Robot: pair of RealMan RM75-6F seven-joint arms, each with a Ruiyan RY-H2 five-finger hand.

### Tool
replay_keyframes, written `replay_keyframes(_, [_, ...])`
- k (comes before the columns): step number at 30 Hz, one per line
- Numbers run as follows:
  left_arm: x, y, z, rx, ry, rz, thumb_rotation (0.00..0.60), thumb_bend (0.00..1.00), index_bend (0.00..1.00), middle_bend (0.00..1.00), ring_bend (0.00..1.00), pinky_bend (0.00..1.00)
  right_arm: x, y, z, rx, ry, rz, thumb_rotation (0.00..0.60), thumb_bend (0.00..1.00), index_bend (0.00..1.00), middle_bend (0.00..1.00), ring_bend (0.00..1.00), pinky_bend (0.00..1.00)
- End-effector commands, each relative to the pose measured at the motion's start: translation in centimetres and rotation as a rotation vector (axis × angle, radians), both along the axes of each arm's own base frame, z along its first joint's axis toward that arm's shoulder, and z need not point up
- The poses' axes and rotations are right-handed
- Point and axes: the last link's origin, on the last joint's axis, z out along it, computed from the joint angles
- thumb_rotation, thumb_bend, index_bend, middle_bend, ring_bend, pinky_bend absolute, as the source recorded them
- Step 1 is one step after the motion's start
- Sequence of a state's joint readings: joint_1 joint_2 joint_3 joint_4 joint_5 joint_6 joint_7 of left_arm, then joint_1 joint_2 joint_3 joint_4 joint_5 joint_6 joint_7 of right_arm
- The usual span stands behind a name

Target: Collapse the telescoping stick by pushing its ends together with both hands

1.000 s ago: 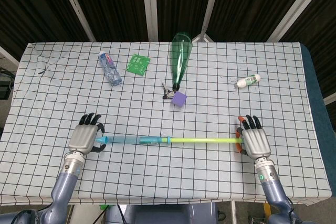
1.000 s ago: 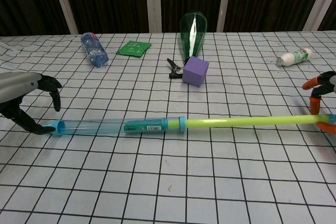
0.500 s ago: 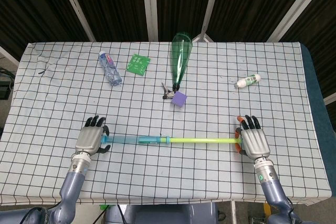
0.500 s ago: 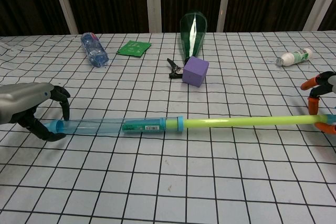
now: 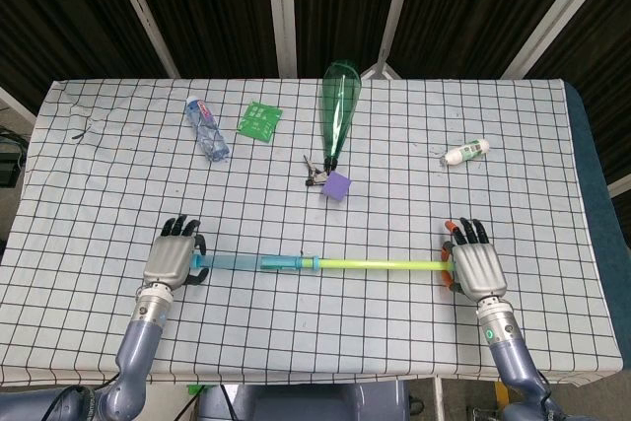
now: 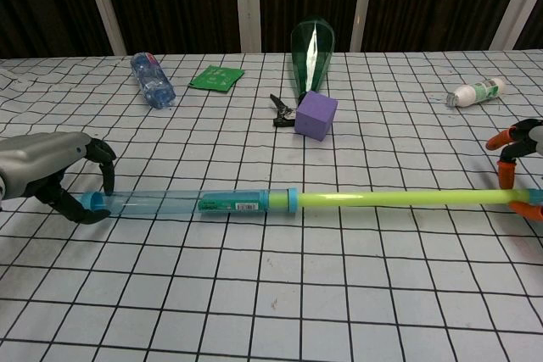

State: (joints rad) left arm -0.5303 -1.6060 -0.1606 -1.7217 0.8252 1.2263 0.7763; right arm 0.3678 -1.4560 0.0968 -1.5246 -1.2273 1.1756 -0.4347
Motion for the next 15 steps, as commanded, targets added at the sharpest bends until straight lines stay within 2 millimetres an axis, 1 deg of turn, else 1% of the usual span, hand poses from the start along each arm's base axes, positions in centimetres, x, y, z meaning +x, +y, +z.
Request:
replay_keyframes(1, [0.1, 0.1, 0.1, 0.007, -0.009, -0.005, 0.600, 0.48, 0.58, 0.13, 0.00, 0.00, 0.1, 0.0, 0.0, -0.001, -0.002, 0.002, 0.600, 0.44, 0.61, 0.19, 0.00, 0.00])
replay_keyframes(15, [1.5, 0.0, 0.8, 0.015, -0.027, -0.049, 0.600, 0.49, 0.59, 0.13, 0.00, 0.00, 1.4, 0.0, 0.3, -0.016, -0.051, 0.034, 0.600, 0.44, 0.62, 0.19, 0.00, 0.00])
